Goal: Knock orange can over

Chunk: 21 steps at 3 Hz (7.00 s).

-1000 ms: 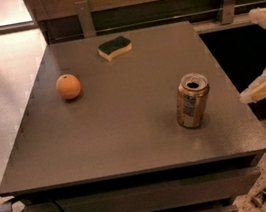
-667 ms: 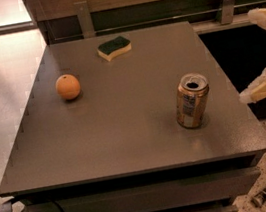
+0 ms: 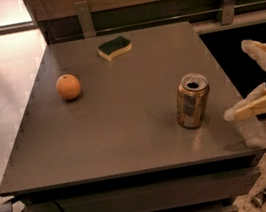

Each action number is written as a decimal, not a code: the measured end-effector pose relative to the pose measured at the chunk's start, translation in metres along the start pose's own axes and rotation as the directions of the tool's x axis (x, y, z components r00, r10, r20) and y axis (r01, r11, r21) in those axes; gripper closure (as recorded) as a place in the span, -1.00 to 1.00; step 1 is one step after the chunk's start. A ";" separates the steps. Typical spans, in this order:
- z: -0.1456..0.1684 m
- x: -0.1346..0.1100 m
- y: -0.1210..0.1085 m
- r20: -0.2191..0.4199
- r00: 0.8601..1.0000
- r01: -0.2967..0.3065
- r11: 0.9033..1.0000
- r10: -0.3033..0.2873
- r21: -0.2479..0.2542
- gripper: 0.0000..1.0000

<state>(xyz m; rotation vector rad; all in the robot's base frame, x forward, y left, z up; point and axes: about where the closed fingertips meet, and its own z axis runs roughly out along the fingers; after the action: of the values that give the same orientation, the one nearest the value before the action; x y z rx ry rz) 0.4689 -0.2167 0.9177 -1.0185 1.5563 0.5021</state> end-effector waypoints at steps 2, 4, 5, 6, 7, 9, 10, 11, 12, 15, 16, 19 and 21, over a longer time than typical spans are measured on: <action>0.021 0.032 0.009 0.088 0.992 -0.094 0.996 0.094 -0.008 -1.00; 0.044 0.036 0.032 0.125 0.984 -0.121 0.990 0.130 -0.077 -1.00; 0.057 0.029 0.040 0.139 0.985 -0.090 0.988 0.107 -0.122 -1.00; 0.061 0.027 0.042 0.142 0.985 -0.080 0.988 0.099 -0.135 -0.78; 0.062 0.025 0.043 0.142 0.985 -0.079 0.987 0.098 -0.137 -0.31; 0.066 0.022 0.046 0.144 0.985 -0.073 0.987 0.094 -0.145 0.77; 0.067 0.021 0.046 0.144 0.985 -0.071 0.986 0.093 -0.148 1.00; 0.067 0.015 0.041 0.104 0.991 -0.063 0.986 0.079 -0.157 1.00; 0.067 0.001 0.029 0.006 0.999 -0.035 0.985 0.036 -0.171 1.00; 0.082 -0.005 0.031 -0.375 0.900 0.144 0.963 -0.223 -0.227 1.00; 0.084 0.003 0.035 -0.495 0.814 0.218 0.949 -0.305 -0.227 1.00; 0.089 0.054 0.028 -0.677 0.643 0.262 0.933 -0.358 -0.245 1.00; 0.093 0.056 0.031 -0.669 0.652 0.252 0.934 -0.358 -0.254 0.25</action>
Offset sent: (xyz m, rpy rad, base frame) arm 0.0084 0.0195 -0.0584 0.1883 0.0574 0.0082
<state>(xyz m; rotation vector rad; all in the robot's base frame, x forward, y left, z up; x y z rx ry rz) 0.4982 -0.1465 0.8348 -1.6876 1.9701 -0.0592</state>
